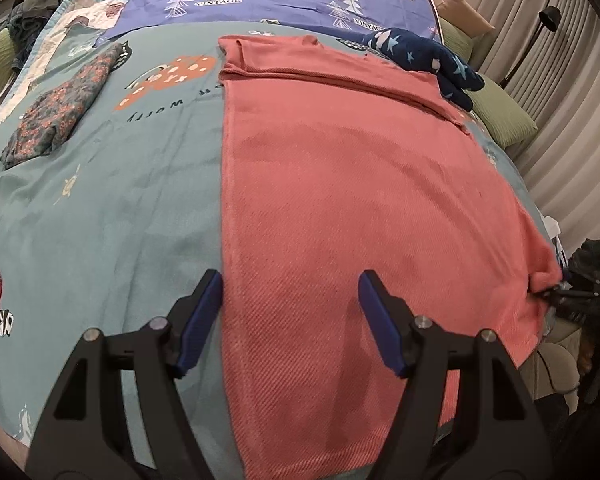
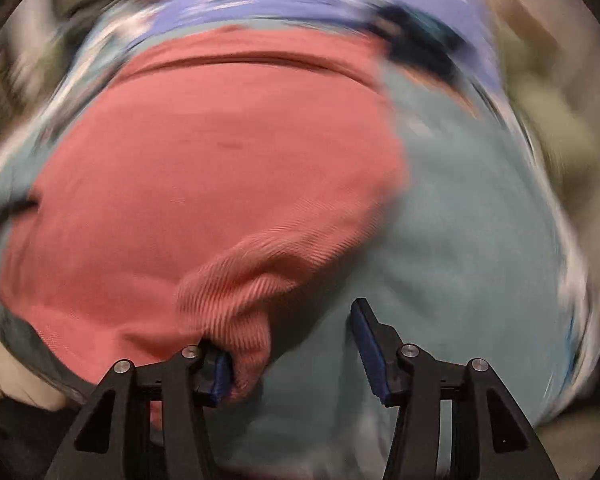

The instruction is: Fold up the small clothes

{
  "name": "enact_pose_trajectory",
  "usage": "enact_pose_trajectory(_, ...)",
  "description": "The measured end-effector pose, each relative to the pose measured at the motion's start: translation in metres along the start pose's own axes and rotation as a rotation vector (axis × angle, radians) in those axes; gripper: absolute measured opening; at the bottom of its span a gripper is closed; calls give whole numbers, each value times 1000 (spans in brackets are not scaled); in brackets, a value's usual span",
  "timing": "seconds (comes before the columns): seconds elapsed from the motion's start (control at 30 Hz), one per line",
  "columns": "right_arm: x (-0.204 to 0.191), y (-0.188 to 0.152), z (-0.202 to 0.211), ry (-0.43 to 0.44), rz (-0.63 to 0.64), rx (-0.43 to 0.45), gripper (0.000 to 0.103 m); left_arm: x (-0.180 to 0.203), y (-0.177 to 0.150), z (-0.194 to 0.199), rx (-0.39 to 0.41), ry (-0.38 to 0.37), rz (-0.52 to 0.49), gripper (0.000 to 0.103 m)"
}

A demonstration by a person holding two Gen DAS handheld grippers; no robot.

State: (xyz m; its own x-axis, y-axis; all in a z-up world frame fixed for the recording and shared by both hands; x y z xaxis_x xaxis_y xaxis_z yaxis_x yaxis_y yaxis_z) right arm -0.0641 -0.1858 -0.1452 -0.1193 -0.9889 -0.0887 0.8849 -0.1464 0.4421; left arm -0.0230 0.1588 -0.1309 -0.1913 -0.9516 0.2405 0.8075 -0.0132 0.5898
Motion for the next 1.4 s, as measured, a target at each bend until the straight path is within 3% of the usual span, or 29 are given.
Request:
enact_pose_trajectory(0.1, 52, -23, 6, 47, -194, -41, 52, -4, -5, 5, -3, -12, 9, 71)
enact_pose_trajectory(0.17, 73, -34, 16, 149, -263, -26, 52, -6, -10, 7, -9, -31, 20, 71)
enact_pose_trajectory(0.3, 85, -30, 20, 361, -274, 14, 52, -9, -22, 16, -19, -87, 34, 71)
enact_pose_trajectory(0.4, 83, -26, 12, 441, -245, -4, 52, -10, -34, 25, -25, -160, 59, 71)
enact_pose_trajectory(0.67, 77, -29, 0, 515, -168, 12, 53, -13, -67, 40, -36, -292, 118, 71)
enact_pose_trajectory(0.9, 81, -36, -6, 534, -145, 101, 53, -15, -70, 38, -50, -283, 160, 71)
enact_pose_trajectory(1.03, 75, -31, -8, 519, -83, 94, 53, -15, -66, 34, -60, -284, 169, 70)
enact_pose_trajectory(1.1, 78, -26, -10, 590, -114, 66, 53, -14, -63, 33, -63, -266, 158, 58)
enact_pose_trajectory(1.17, 80, -26, -15, 679, -143, 13, 53, -16, -62, 31, -70, -234, 158, 31)
enact_pose_trajectory(1.23, 79, -27, -22, 716, -160, -32, 53, -22, -64, 29, -80, -225, 185, 16)
enact_pose_trajectory(1.3, 81, -25, -31, 724, -185, -62, 48, -27, -65, 28, -83, -247, 218, 14)
enact_pose_trajectory(1.33, 83, -24, -33, 733, -203, -76, 32, -28, -66, 28, -82, -250, 225, 13)
enact_pose_trajectory(1.37, 86, -24, -36, 744, -224, -100, 7, -28, -65, 28, -81, -249, 223, 11)
enact_pose_trajectory(1.4, 88, -23, -39, 753, -241, -122, 5, -25, -64, 30, -75, -248, 215, 11)
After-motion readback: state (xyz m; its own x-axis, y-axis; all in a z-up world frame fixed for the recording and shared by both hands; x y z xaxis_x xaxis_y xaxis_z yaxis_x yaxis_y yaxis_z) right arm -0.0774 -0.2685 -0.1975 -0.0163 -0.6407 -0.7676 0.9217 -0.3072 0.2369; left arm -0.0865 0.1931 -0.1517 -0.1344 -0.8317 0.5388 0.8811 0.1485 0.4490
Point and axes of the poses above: each gripper's, at about its wrist camera, not at the fingertips, and z roughly against the way its jaws point, x to its right, y to its top, the point moved 2 cm from there along -z, roughly the way its jaws point, and after that the axes turned 3 degrees about x, right-handed, at the moved point
